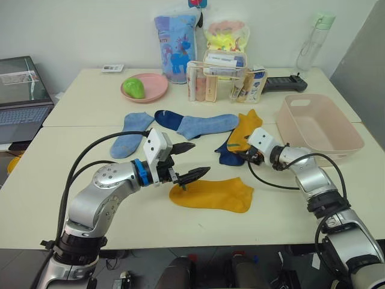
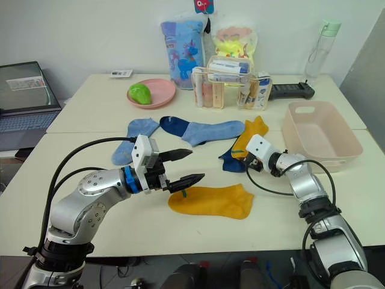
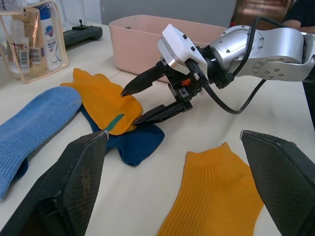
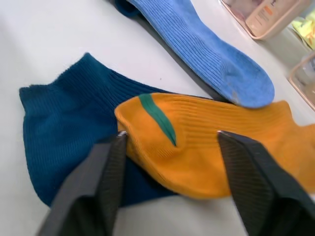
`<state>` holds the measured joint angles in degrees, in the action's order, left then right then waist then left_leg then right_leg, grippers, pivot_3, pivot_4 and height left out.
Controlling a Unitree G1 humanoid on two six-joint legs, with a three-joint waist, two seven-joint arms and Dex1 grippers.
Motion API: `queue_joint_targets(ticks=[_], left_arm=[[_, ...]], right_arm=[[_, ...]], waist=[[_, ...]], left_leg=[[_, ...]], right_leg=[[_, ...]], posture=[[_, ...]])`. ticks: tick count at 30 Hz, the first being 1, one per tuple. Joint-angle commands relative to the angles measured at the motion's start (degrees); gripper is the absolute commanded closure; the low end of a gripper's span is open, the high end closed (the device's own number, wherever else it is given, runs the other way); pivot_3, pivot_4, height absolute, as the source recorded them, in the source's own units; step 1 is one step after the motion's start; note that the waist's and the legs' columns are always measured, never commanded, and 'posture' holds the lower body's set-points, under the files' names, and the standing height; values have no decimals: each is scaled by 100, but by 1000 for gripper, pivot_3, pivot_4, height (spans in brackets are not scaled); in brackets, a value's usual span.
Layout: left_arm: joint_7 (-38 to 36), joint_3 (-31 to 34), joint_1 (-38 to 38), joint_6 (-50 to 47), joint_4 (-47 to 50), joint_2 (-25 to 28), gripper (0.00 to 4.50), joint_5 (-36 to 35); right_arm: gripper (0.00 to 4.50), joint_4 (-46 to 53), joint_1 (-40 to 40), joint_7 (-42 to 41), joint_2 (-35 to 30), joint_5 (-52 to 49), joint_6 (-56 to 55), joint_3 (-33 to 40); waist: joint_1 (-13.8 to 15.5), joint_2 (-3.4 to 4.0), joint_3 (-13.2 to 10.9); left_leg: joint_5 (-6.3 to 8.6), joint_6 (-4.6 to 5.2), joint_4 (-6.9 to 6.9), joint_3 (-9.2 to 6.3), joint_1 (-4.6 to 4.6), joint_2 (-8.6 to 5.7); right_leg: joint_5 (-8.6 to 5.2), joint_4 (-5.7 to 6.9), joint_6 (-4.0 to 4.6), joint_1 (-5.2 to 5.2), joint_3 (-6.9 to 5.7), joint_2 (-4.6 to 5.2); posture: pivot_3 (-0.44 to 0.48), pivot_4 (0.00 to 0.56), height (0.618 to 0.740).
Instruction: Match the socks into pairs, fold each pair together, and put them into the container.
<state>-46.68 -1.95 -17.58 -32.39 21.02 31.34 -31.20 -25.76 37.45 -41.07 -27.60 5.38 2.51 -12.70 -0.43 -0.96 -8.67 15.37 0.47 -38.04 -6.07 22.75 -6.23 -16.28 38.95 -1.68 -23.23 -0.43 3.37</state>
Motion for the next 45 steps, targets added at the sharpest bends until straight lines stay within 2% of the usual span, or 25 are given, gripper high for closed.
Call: queue_joint_targets(ticks=[1,6,12,18,26,34,40,45], left_arm=[[37,35,43,86,141,1,0,12],[69,61,67,98,130,1,0,41],[84,73,99,104,105,13,0,57],[90,230,174,49,1,112,0,31],[61,255,146,108,-112,166,0,84],[50,363,242,151,-152,232,0,102],[-135,365,82,187,-411,365,0,112],[-246,229,-153,246,-616,301,0,186]], right_arm=[[2786,-68,98,-81,7,-36,-107,73],[4472,-66,92,-117,43,-71,-183,121],[4472,357,-33,-298,23,-295,-44,261],[4472,1179,-297,-470,-136,-389,401,289],[4472,1494,-392,-561,-244,-446,537,309],[4472,2971,-991,-1305,-592,-1224,1408,403],[4472,4873,-1700,-2487,-1354,-2445,2505,199],[4472,5659,-1792,-2500,-1621,-3427,3723,370]], waist=[[0,0,0],[-5,0,0],[-4,0,0],[0,0,0],[6,1,-1],[27,1,-1],[37,1,-2],[47,-1,-2]], left_leg=[[0,0,0,0,0,0],[0,0,0,0,-1,0],[0,0,0,0,0,0],[0,0,0,-1,0,0],[0,0,1,-1,0,0],[0,0,1,-4,1,1],[2,2,1,-9,6,1],[2,3,-2,-12,4,1]], right_leg=[[0,0,0,0,0,0],[0,1,0,-1,1,0],[0,1,0,-1,0,0],[0,0,0,0,1,0],[0,0,0,-1,0,0],[0,-1,0,0,-1,0],[0,-6,0,0,-4,0],[0,-4,0,4,-6,0]], posture=[[0,150,740],[0,150,740],[0,150,740],[0,150,740],[0,150,740],[0,150,740],[0,150,740],[0,150,740]])
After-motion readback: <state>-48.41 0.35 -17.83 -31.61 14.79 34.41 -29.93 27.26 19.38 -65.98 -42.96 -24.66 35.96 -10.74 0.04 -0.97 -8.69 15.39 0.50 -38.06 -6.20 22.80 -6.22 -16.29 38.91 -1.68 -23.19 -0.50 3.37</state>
